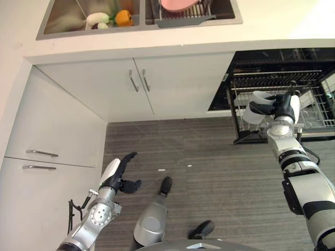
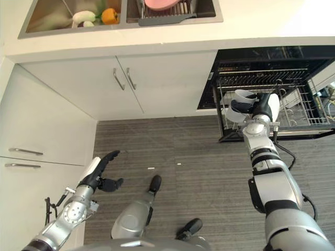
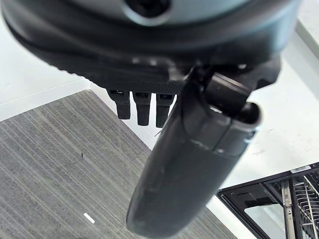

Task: Place the dishes in the dishwasher.

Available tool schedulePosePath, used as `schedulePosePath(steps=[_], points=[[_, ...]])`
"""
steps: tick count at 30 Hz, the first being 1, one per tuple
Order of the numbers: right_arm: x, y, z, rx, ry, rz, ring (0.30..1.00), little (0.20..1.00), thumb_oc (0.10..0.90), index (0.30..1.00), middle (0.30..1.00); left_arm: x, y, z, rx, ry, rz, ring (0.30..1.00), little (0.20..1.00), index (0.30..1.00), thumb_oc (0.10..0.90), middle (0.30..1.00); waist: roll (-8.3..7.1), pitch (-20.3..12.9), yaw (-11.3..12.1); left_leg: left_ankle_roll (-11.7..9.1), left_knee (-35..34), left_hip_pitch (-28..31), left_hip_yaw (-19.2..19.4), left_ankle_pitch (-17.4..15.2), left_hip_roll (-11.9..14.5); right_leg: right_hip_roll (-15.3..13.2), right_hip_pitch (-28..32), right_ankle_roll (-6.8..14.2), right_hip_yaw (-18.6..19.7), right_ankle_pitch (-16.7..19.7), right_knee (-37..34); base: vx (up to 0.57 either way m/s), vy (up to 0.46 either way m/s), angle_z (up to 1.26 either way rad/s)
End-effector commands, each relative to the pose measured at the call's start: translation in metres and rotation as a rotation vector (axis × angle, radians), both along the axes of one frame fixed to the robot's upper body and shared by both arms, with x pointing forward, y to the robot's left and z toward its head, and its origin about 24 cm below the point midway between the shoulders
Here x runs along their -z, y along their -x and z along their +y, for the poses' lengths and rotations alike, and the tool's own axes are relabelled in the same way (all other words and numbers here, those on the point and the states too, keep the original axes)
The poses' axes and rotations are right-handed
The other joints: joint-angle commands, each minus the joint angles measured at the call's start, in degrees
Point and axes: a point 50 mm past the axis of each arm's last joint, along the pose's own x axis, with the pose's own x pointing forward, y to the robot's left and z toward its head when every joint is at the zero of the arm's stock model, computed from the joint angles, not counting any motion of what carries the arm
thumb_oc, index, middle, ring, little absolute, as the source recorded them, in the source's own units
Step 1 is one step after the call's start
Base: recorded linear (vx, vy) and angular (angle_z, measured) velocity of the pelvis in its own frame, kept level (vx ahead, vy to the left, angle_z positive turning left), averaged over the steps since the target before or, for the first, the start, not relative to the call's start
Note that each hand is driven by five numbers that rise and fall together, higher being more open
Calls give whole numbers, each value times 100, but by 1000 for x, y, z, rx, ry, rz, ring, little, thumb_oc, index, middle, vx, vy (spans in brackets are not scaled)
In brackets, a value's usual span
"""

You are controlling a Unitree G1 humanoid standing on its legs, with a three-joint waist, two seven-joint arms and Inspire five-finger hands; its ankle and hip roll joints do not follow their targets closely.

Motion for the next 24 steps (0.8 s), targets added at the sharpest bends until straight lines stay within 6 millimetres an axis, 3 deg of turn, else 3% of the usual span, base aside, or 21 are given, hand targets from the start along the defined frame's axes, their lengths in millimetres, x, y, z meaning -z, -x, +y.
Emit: schedulePosePath(steps=[1, 9, 13, 14, 15, 21, 24], points=[[-67, -7, -16, 29, 178, -198, 300, 300, 400, 300, 300, -26, -19, -11, 64, 16, -174, 900, 900, 900, 800, 900, -116, -305, -26, -743, 12, 39, 504, -510, 443, -358, 38, 493, 223, -161, 153, -30, 24, 0], [-73, 9, -52, 148, 197, -154, 300, 300, 400, 300, 300, -23, -23, -9, 35, 29, -178, 900, 900, 900, 800, 900, 195, -192, 106, -775, 12, -407, 313, -385, 253, -530, -177, 582, -30, -121, 197, 5, 17, 12], [-73, 10, -55, 153, 197, -147, 300, 300, 400, 300, 300, -25, -25, -11, 42, 38, -188, 900, 900, 900, 800, 900, 241, -200, 123, -773, 12, -461, 280, -382, 204, -557, -191, 598, -66, -111, 189, 17, 10, 9], [-73, 11, -58, 151, 193, -131, 347, 347, 431, 347, 347, -26, -26, -13, 45, 46, -195, 900, 900, 900, 800, 900, 256, -211, 143, -769, 12, -510, 259, -380, 169, -589, -204, 625, -115, -94, 181, 50, 26, 18], [-71, 11, -58, 147, 191, -122, 900, 900, 800, 900, 900, -26, -27, -13, 40, 49, -200, 900, 900, 900, 800, 900, 264, -221, 167, -757, 12, -525, 234, -384, 144, -601, -197, 636, -140, -99, 181, 49, 23, 14], [-72, 6, -50, 104, 213, -110, 900, 900, 800, 900, 900, -27, -33, -13, 18, 56, -212, 900, 900, 900, 800, 900, 157, -227, 127, -728, 12, -474, 248, -418, 122, -625, -169, 633, -113, -107, 193, 16, 2, 5], [-77, 1, -43, 81, 220, -134, 900, 900, 800, 900, 900, -10, -27, -6, -13, 18, -118, 900, 900, 900, 800, 900, 115, -214, 55, -718, 12, -433, 305, -424, 139, -626, -184, 632, -52, -96, 197, -6, 9, -2]])
